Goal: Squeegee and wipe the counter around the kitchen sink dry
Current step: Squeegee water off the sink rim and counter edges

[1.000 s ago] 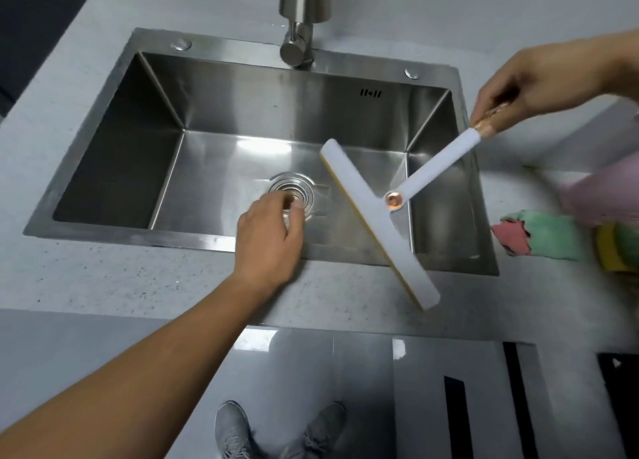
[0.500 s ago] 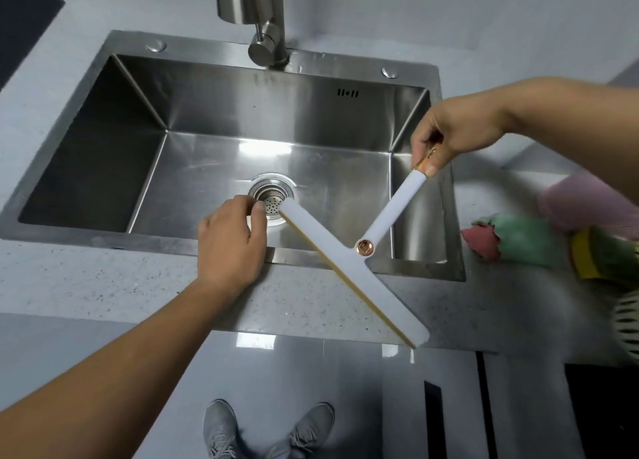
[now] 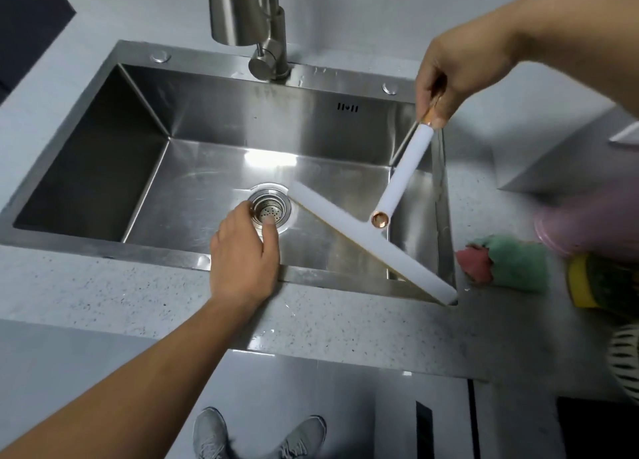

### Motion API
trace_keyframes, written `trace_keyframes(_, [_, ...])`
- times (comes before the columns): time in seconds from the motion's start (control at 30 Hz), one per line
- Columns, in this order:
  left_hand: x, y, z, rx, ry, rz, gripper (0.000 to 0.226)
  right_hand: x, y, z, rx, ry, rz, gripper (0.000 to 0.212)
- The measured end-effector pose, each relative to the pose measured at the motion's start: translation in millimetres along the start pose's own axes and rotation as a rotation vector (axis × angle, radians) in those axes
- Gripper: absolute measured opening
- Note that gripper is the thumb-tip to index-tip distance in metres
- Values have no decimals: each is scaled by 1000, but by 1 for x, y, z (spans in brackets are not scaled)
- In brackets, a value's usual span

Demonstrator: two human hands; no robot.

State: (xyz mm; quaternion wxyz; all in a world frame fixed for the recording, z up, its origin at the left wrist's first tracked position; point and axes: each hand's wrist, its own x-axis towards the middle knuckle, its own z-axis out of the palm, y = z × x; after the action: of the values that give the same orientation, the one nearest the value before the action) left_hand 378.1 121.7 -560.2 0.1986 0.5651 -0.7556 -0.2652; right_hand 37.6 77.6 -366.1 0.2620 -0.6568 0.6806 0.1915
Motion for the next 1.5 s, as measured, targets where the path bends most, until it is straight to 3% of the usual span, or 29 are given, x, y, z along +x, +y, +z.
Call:
trace_keyframes(0.13, [0,-3,-2,-138,86,-42,53,4,-20,29,-7,-154,-91,16])
trace_keyframes(0.33, [3,1,0,7,-43,2,48,19,-28,70,8,-254,-111,18])
trace_keyframes(0.43, [4,0,1,1,-35,-1,42,25,-15,61,-6,-242,-60,19])
trace_keyframes(0.63, [5,-1,1,-30,-14,10,41,20,25,6,-28,-63,76,16])
trace_keyframes(0.87, [7,-4,3,-83,16,4,44,1,6,6,67,6,33,14])
trace_keyframes(1.1, [16,-20,-26,-530,198,-109,24,-11,-39,47,222,-38,-83,15])
trace_keyframes(1.17, [27,-35,-44,-485,242,-111,28,-9,-57,64,225,-70,-127,16])
trace_keyframes(1.33, [32,-64,-55,-206,86,-84,37,9,-97,101,219,-121,-170,12])
trace_keyframes(1.5, [27,-67,-53,-183,58,-51,40,16,-72,101,237,-130,-96,15])
